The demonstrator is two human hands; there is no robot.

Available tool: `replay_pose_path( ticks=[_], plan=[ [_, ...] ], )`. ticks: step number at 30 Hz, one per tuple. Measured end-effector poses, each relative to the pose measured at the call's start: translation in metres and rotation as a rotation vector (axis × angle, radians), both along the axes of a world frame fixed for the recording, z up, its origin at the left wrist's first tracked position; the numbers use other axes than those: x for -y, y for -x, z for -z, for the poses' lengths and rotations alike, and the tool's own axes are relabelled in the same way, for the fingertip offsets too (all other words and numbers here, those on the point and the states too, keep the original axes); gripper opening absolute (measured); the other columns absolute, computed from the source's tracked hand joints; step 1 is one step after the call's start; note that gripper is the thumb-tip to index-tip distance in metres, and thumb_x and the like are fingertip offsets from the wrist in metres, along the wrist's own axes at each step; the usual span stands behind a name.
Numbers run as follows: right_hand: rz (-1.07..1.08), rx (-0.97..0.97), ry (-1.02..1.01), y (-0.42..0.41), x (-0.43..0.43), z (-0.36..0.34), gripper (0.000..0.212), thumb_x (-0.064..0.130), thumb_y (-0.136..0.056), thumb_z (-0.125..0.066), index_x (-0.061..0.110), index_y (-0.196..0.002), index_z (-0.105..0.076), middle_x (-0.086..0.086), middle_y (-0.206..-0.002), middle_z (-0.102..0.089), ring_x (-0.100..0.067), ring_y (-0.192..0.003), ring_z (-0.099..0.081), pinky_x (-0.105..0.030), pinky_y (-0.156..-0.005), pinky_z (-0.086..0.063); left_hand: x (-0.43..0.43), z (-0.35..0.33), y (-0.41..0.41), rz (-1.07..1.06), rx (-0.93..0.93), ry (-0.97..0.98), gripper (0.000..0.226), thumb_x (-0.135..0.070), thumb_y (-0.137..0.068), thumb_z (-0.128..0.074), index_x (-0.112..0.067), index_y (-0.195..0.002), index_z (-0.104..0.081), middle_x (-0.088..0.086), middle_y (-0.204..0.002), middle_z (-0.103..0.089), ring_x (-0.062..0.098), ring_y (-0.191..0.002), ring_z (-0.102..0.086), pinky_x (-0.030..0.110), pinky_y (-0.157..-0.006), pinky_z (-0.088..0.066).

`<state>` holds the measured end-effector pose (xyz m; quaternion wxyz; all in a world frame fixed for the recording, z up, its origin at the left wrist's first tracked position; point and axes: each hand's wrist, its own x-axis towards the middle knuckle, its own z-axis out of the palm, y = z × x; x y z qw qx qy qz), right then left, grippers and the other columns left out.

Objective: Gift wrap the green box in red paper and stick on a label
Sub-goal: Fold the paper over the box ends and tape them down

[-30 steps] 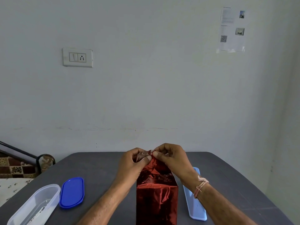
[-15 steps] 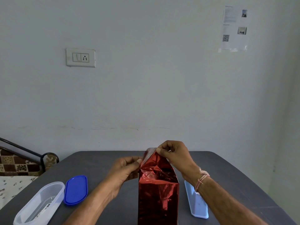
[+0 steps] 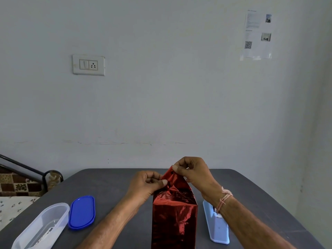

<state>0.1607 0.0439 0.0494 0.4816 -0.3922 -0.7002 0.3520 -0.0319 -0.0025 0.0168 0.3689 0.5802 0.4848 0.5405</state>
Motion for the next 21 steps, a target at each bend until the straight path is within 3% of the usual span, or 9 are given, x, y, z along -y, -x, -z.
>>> replay_pose_path(
  ticks=[3,8,12,16,21],
  plan=[
    [-0.006,-0.003,0.004,-0.0003,0.0003,-0.0002,0.011,0.019,-0.089,-0.08,0.016,-0.079,-0.077,0.002,-0.073,-0.071,-0.007,-0.069,-0.065,-0.017,-0.061,-0.049,-0.0024,0.0023,-0.0014,-0.027,-0.015,-0.013,0.012,-0.014,-0.083,-0.084,-0.005,-0.089,-0.079,0.02,-0.081,-0.076,0.021,-0.07,-0.073,0.023,-0.062,-0.056],
    [-0.025,-0.007,0.006,-0.0003,-0.0006,-0.0012,0.007,0.014,-0.09,-0.078,0.015,-0.083,-0.078,-0.003,-0.078,-0.074,-0.006,-0.07,-0.066,-0.014,-0.061,-0.049,-0.0013,-0.0014,-0.0035,-0.002,-0.12,-0.041,0.01,-0.019,-0.085,-0.082,-0.009,-0.089,-0.08,0.004,-0.074,-0.076,0.009,-0.063,-0.07,0.017,-0.059,-0.052],
    [-0.034,-0.013,0.016,0.0002,-0.0015,-0.0003,0.009,0.013,-0.091,-0.076,0.016,-0.083,-0.079,-0.005,-0.08,-0.076,-0.011,-0.072,-0.069,-0.019,-0.063,-0.051,-0.0046,-0.0035,-0.0007,0.04,-0.193,-0.049,0.013,-0.028,-0.086,-0.083,-0.016,-0.09,-0.081,0.008,-0.084,-0.079,0.027,-0.078,-0.076,0.032,-0.073,-0.058],
    [-0.045,-0.004,0.01,-0.0005,-0.0015,0.0009,0.009,0.013,-0.092,-0.075,0.017,-0.085,-0.079,-0.006,-0.083,-0.077,-0.014,-0.075,-0.07,-0.022,-0.067,-0.053,-0.0053,-0.0038,0.0003,0.082,-0.19,-0.026,0.015,-0.029,-0.085,-0.083,-0.014,-0.088,-0.08,0.008,-0.082,-0.079,0.018,-0.072,-0.073,0.027,-0.067,-0.056],
    [-0.062,-0.012,0.011,-0.0012,-0.0003,0.0001,0.007,0.014,-0.093,-0.075,0.016,-0.087,-0.079,-0.006,-0.084,-0.077,-0.015,-0.076,-0.071,-0.023,-0.069,-0.054,-0.0069,-0.005,-0.0009,0.112,-0.178,-0.01,0.018,-0.03,-0.085,-0.083,-0.012,-0.09,-0.08,0.009,-0.085,-0.079,0.018,-0.074,-0.074,0.027,-0.07,-0.056]
  ],
)
